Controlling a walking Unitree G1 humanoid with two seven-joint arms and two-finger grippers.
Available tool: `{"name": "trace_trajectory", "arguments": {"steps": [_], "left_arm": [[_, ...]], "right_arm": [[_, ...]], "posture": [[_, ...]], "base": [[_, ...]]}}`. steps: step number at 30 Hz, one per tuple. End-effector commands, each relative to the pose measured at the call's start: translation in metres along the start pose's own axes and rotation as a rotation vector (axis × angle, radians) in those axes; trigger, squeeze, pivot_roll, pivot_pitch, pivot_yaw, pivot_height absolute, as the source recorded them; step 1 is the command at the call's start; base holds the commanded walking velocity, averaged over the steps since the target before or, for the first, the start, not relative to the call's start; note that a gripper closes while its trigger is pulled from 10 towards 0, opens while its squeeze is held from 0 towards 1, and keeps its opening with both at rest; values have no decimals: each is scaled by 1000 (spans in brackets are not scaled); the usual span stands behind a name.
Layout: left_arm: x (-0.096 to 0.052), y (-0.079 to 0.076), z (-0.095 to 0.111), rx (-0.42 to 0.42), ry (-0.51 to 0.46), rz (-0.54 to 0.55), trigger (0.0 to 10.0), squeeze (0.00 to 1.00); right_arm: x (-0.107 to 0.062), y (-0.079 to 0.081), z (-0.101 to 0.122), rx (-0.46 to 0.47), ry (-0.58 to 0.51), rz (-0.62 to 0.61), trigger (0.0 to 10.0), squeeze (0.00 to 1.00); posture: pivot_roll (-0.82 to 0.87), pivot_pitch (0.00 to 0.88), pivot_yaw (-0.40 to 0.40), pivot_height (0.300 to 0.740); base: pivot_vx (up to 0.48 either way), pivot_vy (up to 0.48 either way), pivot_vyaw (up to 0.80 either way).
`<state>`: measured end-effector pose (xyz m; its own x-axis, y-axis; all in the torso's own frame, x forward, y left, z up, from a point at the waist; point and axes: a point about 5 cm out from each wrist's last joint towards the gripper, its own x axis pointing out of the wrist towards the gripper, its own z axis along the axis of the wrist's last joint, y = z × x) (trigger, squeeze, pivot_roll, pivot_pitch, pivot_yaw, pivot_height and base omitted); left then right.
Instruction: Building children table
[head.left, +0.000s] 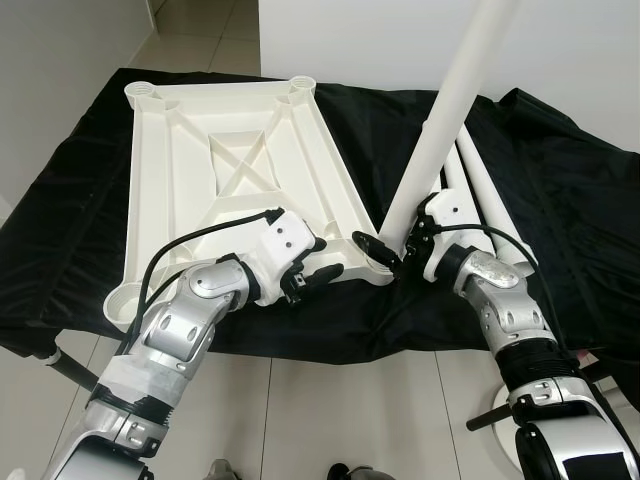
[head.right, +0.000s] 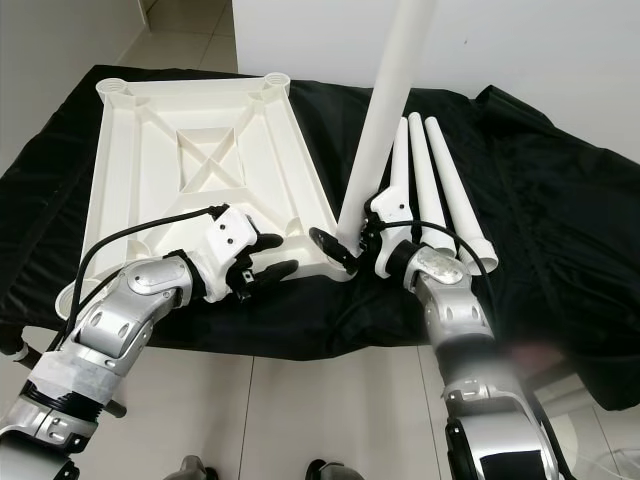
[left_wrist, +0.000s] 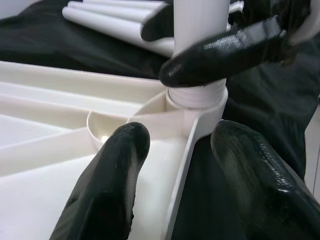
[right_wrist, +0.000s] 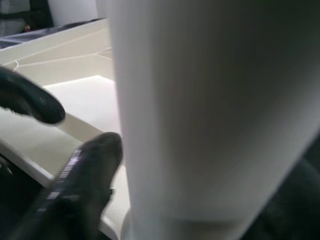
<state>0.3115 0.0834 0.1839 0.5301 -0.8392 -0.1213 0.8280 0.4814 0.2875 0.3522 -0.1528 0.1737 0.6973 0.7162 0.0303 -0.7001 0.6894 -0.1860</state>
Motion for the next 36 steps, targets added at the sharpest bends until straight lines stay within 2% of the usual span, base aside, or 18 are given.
{"name": "trace_trajectory", "arguments": {"steps": [1,2,12,13,14,19,21,22,24,29,30,31,34,36], "left_arm": [[0,0,2,-15,-13,51,10000,0],[-2,1,3,-21,-21,59,10000,0],[-5,4,3,-27,-19,104,10000,0],[-5,4,3,-29,-22,114,10000,0],[-5,4,3,-26,-23,118,10000,0],[-6,2,2,-27,-20,122,10000,0],[-6,0,1,-46,-17,124,10000,0],[-6,0,1,-46,-17,124,10000,0],[-5,-3,0,-66,-23,131,10000,0],[-3,-6,0,-67,-29,136,10000,0],[-1,-8,-2,-80,-37,144,10000,0],[-1,-8,-2,-83,-40,146,10000,0],[-2,-5,-2,-88,-45,151,10000,0],[-3,-1,-3,-93,-53,157,10000,0]], "right_arm": [[1,-1,0,-7,0,7,1529,0],[2,0,0,-3,0,15,0,0],[1,-4,-8,42,8,-8,0,0],[0,-6,-9,42,14,-27,4118,0],[0,-8,-10,52,12,-50,10000,0],[4,-8,-10,72,-8,-141,10000,0],[6,-5,-14,85,-11,-238,10000,0],[6,-5,-14,85,-11,-238,10000,0],[10,2,-18,128,-23,-337,10000,0],[10,5,-20,151,-30,-392,10000,0],[8,10,-22,187,-28,-537,10000,0],[7,13,-23,199,-27,-592,10000,0],[8,19,-23,218,-26,-665,10000,0],[10,33,-22,249,-31,-746,10000,0]], "posture": [[35,117,-67,740],[39,121,-64,740],[48,138,-58,740],[43,146,-52,740],[42,152,-55,740],[36,165,-56,740],[35,174,-65,740],[35,174,-65,740],[34,171,-71,740],[32,168,-76,740],[29,154,-99,740],[29,154,-99,740],[28,151,-102,740],[21,147,-104,740]], "base": [[0,0,0],[0,0,0],[0,0,0],[0,0,0],[0,0,0],[0,0,0],[0,0,0],[0,0,0],[0,0,0],[0,0,0],[0,0,0],[0,0,0],[0,0,0],[0,0,0]]}}
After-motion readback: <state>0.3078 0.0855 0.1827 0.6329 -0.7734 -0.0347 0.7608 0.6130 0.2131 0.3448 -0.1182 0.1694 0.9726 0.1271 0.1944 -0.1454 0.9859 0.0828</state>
